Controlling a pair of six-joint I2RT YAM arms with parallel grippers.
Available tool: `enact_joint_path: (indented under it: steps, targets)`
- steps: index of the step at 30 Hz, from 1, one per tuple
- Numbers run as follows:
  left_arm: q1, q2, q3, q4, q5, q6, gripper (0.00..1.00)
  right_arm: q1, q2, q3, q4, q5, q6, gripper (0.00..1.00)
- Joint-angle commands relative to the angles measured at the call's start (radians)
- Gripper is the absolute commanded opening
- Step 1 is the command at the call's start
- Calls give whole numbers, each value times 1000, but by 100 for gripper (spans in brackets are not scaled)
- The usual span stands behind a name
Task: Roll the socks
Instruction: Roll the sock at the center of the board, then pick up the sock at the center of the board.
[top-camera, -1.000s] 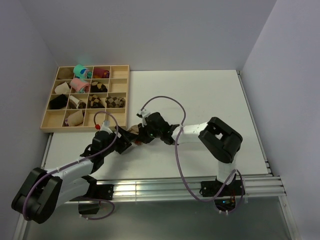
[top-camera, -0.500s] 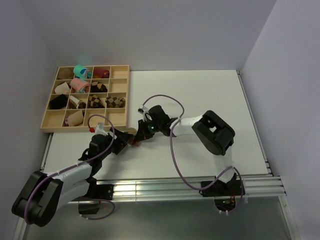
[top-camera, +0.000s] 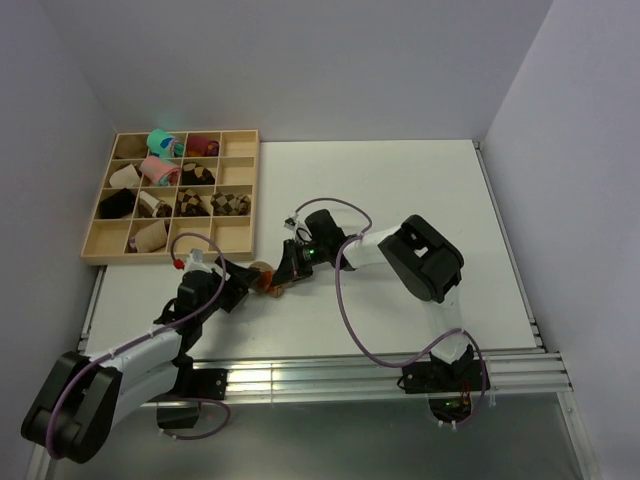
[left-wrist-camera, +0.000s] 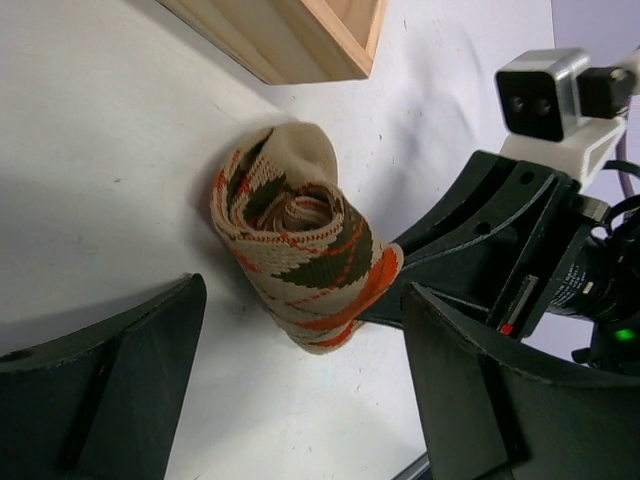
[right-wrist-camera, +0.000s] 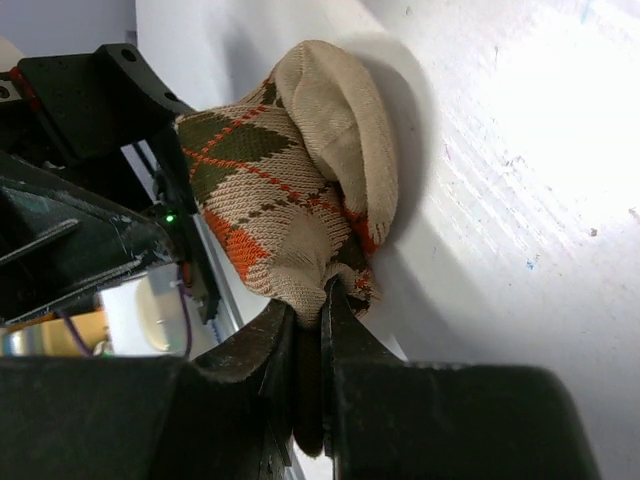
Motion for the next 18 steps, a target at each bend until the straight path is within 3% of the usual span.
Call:
enact_joint_path:
  steps: [1, 9, 18]
  targets:
    - [5, -33, -18, -38, -60, 1, 84, 5, 79, -47, -135, 5, 53, 0]
    - [5, 131, 2, 76, -1, 31, 85, 5, 107, -30, -94, -39, 116, 0]
    - [0, 327, -4, 246, 157, 34, 83, 2, 120, -33, 0, -58, 237, 0]
